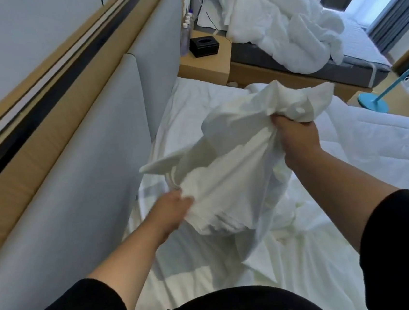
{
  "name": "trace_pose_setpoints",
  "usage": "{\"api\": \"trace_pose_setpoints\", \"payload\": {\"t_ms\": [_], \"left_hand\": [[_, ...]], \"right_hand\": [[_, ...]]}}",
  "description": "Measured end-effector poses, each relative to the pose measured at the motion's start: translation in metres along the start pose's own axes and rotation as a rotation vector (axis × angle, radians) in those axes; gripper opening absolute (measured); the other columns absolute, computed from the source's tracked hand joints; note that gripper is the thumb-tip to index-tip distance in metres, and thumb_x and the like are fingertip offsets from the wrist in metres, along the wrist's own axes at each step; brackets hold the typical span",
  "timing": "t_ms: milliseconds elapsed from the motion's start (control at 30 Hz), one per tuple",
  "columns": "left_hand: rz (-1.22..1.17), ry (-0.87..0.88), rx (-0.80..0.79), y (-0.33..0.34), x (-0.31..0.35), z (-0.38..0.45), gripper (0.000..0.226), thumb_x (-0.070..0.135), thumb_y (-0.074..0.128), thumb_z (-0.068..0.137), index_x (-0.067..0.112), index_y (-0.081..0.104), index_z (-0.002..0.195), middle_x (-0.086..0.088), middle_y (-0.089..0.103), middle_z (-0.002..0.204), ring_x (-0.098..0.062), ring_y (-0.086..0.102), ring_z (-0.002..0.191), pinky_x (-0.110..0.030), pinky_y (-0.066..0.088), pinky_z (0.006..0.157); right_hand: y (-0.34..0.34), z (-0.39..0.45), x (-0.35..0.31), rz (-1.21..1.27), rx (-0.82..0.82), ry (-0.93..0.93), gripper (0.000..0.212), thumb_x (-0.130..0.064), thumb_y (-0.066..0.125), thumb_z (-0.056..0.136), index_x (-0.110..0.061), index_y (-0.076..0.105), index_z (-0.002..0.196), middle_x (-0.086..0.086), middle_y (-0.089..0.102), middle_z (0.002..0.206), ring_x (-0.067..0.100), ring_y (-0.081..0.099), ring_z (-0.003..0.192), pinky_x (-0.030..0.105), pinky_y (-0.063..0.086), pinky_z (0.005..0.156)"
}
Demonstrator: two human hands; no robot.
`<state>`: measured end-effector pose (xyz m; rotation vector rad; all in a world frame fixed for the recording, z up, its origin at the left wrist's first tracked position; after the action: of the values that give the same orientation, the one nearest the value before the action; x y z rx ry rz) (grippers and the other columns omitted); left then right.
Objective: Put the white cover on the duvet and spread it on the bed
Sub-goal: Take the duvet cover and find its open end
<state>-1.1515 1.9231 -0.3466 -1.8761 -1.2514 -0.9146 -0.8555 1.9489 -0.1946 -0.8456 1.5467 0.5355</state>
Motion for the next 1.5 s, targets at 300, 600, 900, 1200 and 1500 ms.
{"api": "trace_pose_setpoints", "payload": {"t_ms": [300, 600, 900, 1200, 1500], "left_hand": [[0.529, -0.092, -0.07, -0.02, -0.071, 0.017, 0.077, 0.057, 0.075, 0.079, 0.023, 0.044, 0.14, 0.004, 0.052, 0.134, -0.012, 0.055, 0.106, -0.025, 0.043, 0.078], [0.01, 0.304, 0.138, -0.001, 0.031, 0.027, 0.02, 0.024, 0.062, 0.096, 0.037, 0.062, 0.112, 0.005, 0.063, 0.12, -0.018, 0.058, 0.119, -0.026, 0.044, 0.097], [0.145, 0.75, 0.22, -0.059, 0.256, -0.058, 0.019, 0.02, 0.052, 0.097, 0.033, 0.064, 0.091, 0.009, 0.065, 0.091, -0.008, 0.06, 0.084, -0.027, 0.05, 0.075], [1.319, 0.315, -0.17, -0.014, 0.107, 0.009, 0.041, 0.051, 0.068, 0.077, 0.043, 0.058, 0.115, 0.009, 0.063, 0.123, -0.019, 0.061, 0.109, -0.034, 0.05, 0.093], [0.274, 0.283, -0.017, -0.047, 0.078, -0.004, 0.016, 0.042, 0.068, 0.078, 0.043, 0.078, 0.091, 0.017, 0.076, 0.098, -0.011, 0.069, 0.103, -0.034, 0.052, 0.093]], "right_hand": [[0.037, -0.037, 0.083, -0.101, -0.575, 0.097, 0.041, -0.002, 0.076, 0.083, -0.005, 0.066, 0.122, 0.016, 0.072, 0.116, 0.034, 0.068, 0.11, 0.057, 0.052, 0.1], [0.012, -0.053, 0.073, -0.163, -0.692, 0.162, 0.043, -0.018, 0.08, 0.077, -0.012, 0.07, 0.118, 0.009, 0.074, 0.115, 0.028, 0.068, 0.111, 0.046, 0.053, 0.098], [-0.023, -0.039, 0.031, -0.541, -0.56, -0.118, 0.036, -0.029, 0.086, 0.076, -0.041, 0.065, 0.103, -0.011, 0.069, 0.109, 0.009, 0.064, 0.102, 0.034, 0.051, 0.093], [-0.042, -0.056, 0.032, -0.246, -0.569, -0.005, 0.03, -0.014, 0.08, 0.084, -0.032, 0.07, 0.106, -0.009, 0.073, 0.108, 0.012, 0.068, 0.106, 0.03, 0.056, 0.086], [-0.072, -0.038, 0.061, -0.935, -0.339, -0.136, 0.027, -0.034, 0.059, 0.099, -0.014, 0.068, 0.115, 0.01, 0.068, 0.119, 0.03, 0.062, 0.11, 0.031, 0.043, 0.083]]}}
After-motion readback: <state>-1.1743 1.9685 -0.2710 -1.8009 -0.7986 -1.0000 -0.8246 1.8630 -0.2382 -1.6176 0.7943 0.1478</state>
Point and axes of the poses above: each hand's wrist, its own z-axis towards the middle knuckle, its own y-axis out of the palm, x = y × z, the point moved 7 cm from there along z, towards the middle knuckle
